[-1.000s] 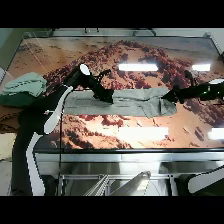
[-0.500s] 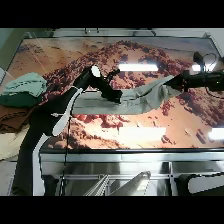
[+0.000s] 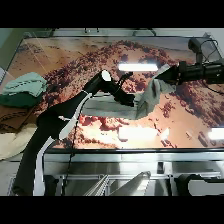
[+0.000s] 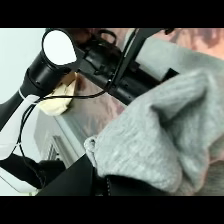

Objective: Fold the shirts.

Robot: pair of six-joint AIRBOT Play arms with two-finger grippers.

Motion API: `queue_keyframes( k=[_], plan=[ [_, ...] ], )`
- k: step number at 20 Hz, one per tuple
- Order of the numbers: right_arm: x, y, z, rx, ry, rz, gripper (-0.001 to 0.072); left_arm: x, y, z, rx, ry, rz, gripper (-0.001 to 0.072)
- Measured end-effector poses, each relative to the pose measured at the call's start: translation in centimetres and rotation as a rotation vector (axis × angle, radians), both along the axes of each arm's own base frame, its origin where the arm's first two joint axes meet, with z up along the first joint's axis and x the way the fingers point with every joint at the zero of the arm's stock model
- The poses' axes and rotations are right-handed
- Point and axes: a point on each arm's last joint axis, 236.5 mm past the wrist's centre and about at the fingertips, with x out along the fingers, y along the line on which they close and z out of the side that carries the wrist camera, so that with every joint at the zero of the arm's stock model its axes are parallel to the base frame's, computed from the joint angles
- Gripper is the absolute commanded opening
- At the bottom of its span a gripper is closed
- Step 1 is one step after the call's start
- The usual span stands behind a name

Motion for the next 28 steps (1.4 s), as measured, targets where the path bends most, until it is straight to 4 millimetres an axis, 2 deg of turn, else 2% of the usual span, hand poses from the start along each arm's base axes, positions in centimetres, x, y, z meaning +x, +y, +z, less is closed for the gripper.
queue_keyframes(
  k=[1, 3, 5, 8, 10, 12, 13, 14, 15, 17, 19, 20, 22, 23, 24, 25, 28],
  plan=[
    [-0.2, 1.4, 0.1, -0.001, -0.002, 0.016, 0.0013, 0.4, 0.4, 1.5, -0.018, -0.017, -0.002, 0.0004],
    [-0.4, 4.5, 0.2, -0.003, -0.007, 0.039, 0.0013, 1.8, 2.6, 5.8, -0.055, -0.061, 0.002, 0.0004],
    [-0.6, 7.9, 0.1, -0.014, -0.027, 0.056, 0.0013, 4.1, 6.8, 11.1, -0.085, -0.125, 0.05, 0.0004],
    [-0.2, 13.3, -1.0, -0.03, -0.051, 0.048, 0.0013, 7.5, 15.9, 18.3, -0.09, -0.227, 0.184, 0.0005],
    [0.2, 16.8, -2.8, -0.045, -0.04, 0.044, 0.0013, 8.2, 22.0, 21.3, -0.081, -0.259, 0.285, 0.0006],
    [0.3, 20.9, -5.8, -0.071, -0.006, 0.067, 0.0014, 8.2, 27.2, 22.9, -0.066, -0.272, 0.384, 0.0006],
    [0.2, 22.8, -7.2, -0.087, 0.011, 0.084, 0.0057, 7.9, 29.3, 23.3, -0.058, -0.27, 0.419, 0.0006],
    [0.1, 24.9, -8.8, -0.106, 0.022, 0.104, 0.0417, 7.6, 31.2, 23.4, -0.051, -0.265, 0.455, 0.0007],
    [-0.2, 26.8, -10.0, -0.115, 0.029, 0.129, 0.056, 7.3, 32.7, 23.4, -0.046, -0.261, 0.485, 0.0007],
    [-0.9, 30.4, -11.0, -0.112, 0.017, 0.184, 0.0555, 6.6, 35.0, 23.1, -0.038, -0.244, 0.535, 0.0014],
    [-1.6, 32.9, -10.0, -0.092, -0.023, 0.235, 0.0555, 6.1, 36.2, 22.8, -0.037, -0.236, 0.565, 0.0014],
    [-1.6, 33.5, -8.8, -0.077, -0.047, 0.253, 0.0555, 6.0, 36.6, 22.7, -0.037, -0.235, 0.576, 0.0014],
    [-1.6, 33.6, -6.4, -0.054, -0.088, 0.282, 0.0542, 5.9, 37.0, 22.4, -0.035, -0.233, 0.588, 0.0014],
    [-1.4, 32.8, -5.1, -0.052, -0.107, 0.291, 0.0371, 5.8, 37.0, 22.4, -0.035, -0.235, 0.588, 0.0014],
    [-0.8, 31.8, -3.9, -0.054, -0.125, 0.289, 0.035, 5.8, 37.0, 22.3, -0.035, -0.235, 0.587, 0.0014],
    [-0.1, 30.1, -3.1, -0.077, -0.141, 0.286, 0.0398, 5.8, 37.0, 22.3, -0.035, -0.237, 0.587, 0.0014],
    [2.0, 23.3, -3.7, -0.219, -0.105, 0.257, 0.0392, 5.6, 36.7, 22.2, -0.034, -0.238, 0.574, 0.0014]
  ],
)
